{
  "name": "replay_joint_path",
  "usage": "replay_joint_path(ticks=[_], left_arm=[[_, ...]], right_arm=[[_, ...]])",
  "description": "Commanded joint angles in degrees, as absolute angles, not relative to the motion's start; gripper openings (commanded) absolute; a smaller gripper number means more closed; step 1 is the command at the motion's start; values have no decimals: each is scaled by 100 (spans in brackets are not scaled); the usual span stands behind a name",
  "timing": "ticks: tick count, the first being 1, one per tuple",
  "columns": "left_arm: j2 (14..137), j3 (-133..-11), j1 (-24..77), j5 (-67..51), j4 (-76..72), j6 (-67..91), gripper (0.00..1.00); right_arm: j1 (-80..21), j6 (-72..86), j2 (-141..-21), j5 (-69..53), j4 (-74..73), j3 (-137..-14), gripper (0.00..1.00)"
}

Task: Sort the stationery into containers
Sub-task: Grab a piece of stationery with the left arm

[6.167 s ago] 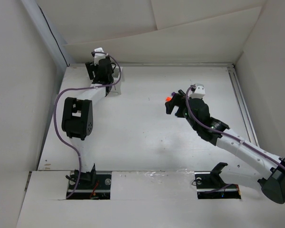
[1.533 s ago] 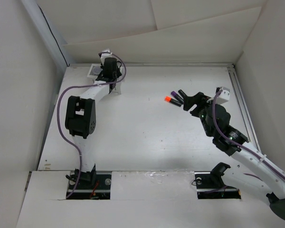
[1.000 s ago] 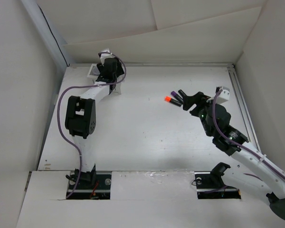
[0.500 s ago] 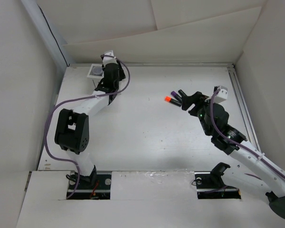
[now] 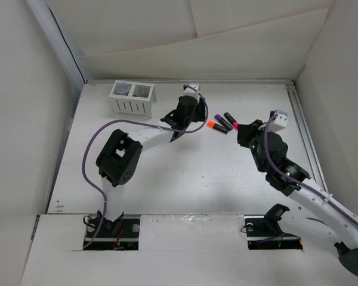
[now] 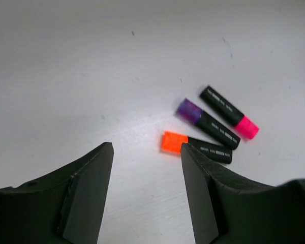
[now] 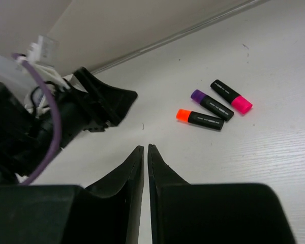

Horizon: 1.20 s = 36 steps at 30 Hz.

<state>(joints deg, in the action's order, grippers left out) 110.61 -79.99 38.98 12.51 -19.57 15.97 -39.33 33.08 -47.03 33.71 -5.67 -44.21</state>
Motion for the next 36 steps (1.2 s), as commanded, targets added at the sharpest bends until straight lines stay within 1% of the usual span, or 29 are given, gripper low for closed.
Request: replay_joint_path(ticks=[1,3,4,5,11,14,20,21,23,24,25,28,31,33,34,35,36], left_arm=[[11311,-8122,3894,775,-1827,2415,53],[11574,-8121,4007,510,-1890,2758,56],[11671,-8121,4060,510,-1890,2969,58],[11733,-8182,4121,675,-1890,3049,59],[12199,-8525,4368,747,-1854,3348,59],[12270,-8587,4368,852,-1907,3401,60],[12279,-8403,4368,976,-2074,3401,60],[12217,-8298,4368,1036,-2205,3401,59],[11964,-7973,4368,1037,-2329,3401,58],[11849,-7841,4368,1037,-2390,3401,58],[11735,-7692,4368,1037,-2582,3401,55],[11295,-7120,4316,932,-2934,3401,51],[10943,-6689,4315,809,-3111,3288,49],[10785,-6417,4377,756,-3278,3235,46],[10645,-6338,4447,756,-3331,3234,45],[10583,-6267,4447,686,-3462,3156,45],[10530,-6127,4447,633,-3524,3155,45]], right_arm=[[-3894,3287,-4509,3533,-360,-4421,13],[-3894,3287,-4509,3585,-360,-4421,17],[-3894,3287,-4509,3586,-360,-4421,20],[-3894,3287,-4509,3586,-360,-4421,20],[-3894,3287,-4623,3534,-360,-4421,30],[-3841,3287,-4676,3533,-360,-4421,32],[-3789,3339,-4799,3533,-360,-4421,40],[-3788,3340,-4955,3533,-360,-4473,38],[-3587,3340,-5097,3280,-360,-4474,28],[-3516,3340,-5167,3183,-360,-4526,18],[-3455,3340,-5351,3077,-360,-4526,0],[-3270,3393,-5772,2865,-360,-4588,0],[-3042,3393,-6169,2865,-360,-4710,0],[-2875,3393,-6669,2595,-360,-4799,10],[-2683,3393,-6862,2471,-360,-4895,16],[-2576,3393,-7273,2331,-360,-5035,32],[-2471,3306,-7504,2146,-360,-5106,43]])
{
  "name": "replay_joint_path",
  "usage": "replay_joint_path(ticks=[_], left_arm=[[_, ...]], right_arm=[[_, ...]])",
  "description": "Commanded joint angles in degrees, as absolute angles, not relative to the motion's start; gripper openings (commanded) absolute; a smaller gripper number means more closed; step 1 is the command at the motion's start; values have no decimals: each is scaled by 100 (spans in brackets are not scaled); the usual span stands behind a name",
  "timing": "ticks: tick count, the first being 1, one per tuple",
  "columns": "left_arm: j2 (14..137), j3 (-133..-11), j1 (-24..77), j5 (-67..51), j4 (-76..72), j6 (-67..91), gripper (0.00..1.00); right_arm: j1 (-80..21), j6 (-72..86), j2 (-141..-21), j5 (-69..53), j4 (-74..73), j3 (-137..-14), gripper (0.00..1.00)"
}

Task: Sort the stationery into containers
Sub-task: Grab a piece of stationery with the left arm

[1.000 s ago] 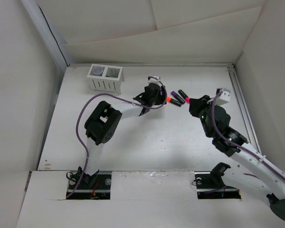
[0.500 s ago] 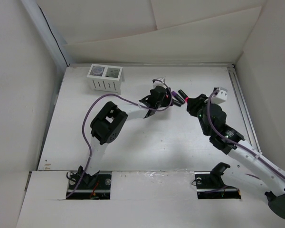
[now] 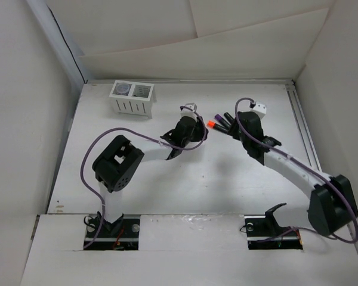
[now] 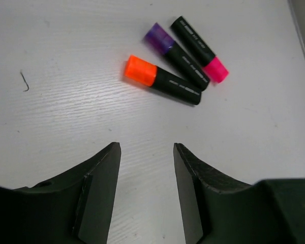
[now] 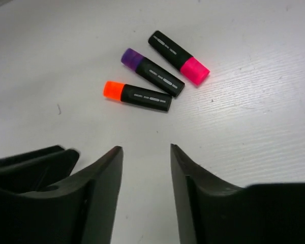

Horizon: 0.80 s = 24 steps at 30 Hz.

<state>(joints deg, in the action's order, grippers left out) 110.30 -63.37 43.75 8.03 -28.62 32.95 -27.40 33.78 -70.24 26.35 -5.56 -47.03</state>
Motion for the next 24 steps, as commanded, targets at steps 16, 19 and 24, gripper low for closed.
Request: replay_joint_path(ticks=[16,19,24], left_arm=[[9458,-4826,4562,97,-4315,2865,40],[9457,-4772,4501,18,-4315,2865,41],[9457,-4580,4307,-360,-4613,2918,43]], right_arm=[[-1828,3040,-10274,923,-475,-6618,47],[-1828,3094,-10389,1063,-475,-6680,53],[-1776,2988,-10801,1116,-475,-7057,50]])
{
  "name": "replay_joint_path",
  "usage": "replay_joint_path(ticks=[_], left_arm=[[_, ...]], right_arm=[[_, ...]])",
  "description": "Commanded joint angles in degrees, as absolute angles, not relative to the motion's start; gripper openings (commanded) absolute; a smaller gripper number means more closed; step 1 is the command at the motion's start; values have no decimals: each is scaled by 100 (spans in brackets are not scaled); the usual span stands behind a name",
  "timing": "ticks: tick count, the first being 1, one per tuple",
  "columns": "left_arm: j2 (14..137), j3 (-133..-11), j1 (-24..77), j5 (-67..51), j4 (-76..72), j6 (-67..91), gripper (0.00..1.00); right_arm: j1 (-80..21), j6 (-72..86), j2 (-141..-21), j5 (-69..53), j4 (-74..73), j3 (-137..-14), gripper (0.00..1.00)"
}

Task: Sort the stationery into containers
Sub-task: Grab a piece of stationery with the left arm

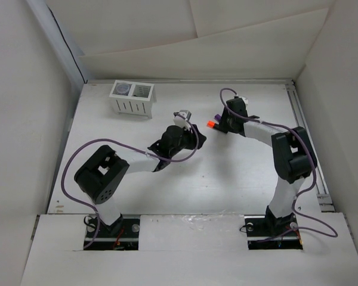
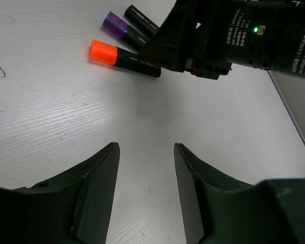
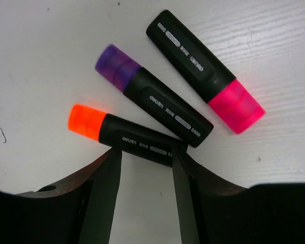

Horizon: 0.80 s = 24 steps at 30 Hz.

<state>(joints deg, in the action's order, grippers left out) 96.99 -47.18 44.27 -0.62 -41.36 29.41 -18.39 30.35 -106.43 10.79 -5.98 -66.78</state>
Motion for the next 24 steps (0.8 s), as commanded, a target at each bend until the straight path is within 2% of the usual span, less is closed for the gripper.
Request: replay_joint_path(ticks=[1,10,14,18,22,24], left_arm=[[9457,-4518,4307,-360,-4614,2918,44],[9404,-4465,4307,-308,-4614,2865,44],[9212,-4412,4307,-255,-4614,2865,44],[9097,-4359,4254,-141,-4614,2865,44],[9044,-4359,4254,-141,-4614,2865,44],[9044,-4307,4254,-80,-4614,2865,44]], right_arm=[[-1775,2988,-10802,1116,-562,-7110,50],[-1775,2927,-11091,1239,-984,-7584,31],[-1775,2866,-11206,1239,-1362,-7778,19],[-1775,2752,-11320,1301,-1818,-8032,16],[-1828,2698,-11391,1468,-2047,-8095,16],[-1828,2646,-11443,1581,-2161,-8164,19]])
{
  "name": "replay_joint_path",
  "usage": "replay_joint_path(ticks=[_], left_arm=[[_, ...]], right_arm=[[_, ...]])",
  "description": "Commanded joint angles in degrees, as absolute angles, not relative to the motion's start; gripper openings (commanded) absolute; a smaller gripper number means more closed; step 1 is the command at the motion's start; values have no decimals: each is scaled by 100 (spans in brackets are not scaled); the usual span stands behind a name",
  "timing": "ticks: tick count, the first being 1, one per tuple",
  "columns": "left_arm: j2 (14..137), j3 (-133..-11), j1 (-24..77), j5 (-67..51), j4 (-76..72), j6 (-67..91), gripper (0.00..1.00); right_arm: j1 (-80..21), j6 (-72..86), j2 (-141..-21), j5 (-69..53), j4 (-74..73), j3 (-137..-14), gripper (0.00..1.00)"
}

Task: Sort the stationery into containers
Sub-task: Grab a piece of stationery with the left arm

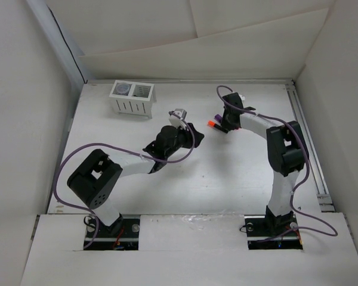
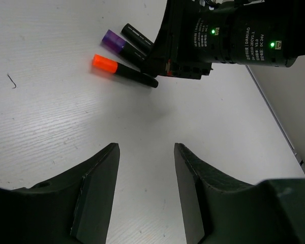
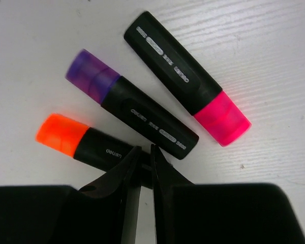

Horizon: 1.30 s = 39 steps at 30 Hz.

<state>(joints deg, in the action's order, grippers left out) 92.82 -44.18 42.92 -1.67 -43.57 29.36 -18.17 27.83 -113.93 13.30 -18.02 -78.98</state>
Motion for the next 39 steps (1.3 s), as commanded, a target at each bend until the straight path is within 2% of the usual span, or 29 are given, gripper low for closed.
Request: replay_joint_path(ticks=[1,6,7,15,21,26,27,29,32,35,39], left_arm=[[9044,-4307,4254,-79,-4614,2865,44],[8991,-4184,4254,-79,-4685,2918,44],[8939,-4184,4254,-79,-4737,2918,44],[8938,-4184,4254,-1,-4553,2918,44],[9167,-4482,4254,254,-4061,2970,47],[9421,-4859,4254,448,-3754,2900,54],[9570,-4973,4254,448,-3692,2796,57],[9772,-5402,4254,448,-3481,2655,61],[10299,-5957,4359,448,-3061,2286,63],[10906,-6757,4421,510,-2569,1996,63],[11609,-7898,4421,562,-1989,1794,63]], right_arm=[[-1828,2593,-11443,1582,-2267,-8165,19],[-1889,2479,-11566,1907,-2645,-8376,19],[-1890,2479,-11566,1986,-2706,-8454,16],[-2302,2364,-11408,1803,-2637,-8147,15],[-2479,2364,-11154,1521,-2584,-8086,15],[-2479,2364,-10654,1521,-2470,-7963,15],[-2409,2364,-10531,1521,-2470,-7885,17],[-2356,2364,-10109,1608,-2304,-7674,32],[-2189,2574,-9469,1731,-2145,-7314,42],[-2040,2829,-8705,1898,-1768,-6744,47],[-1986,3093,-7765,2109,-1452,-6198,47]])
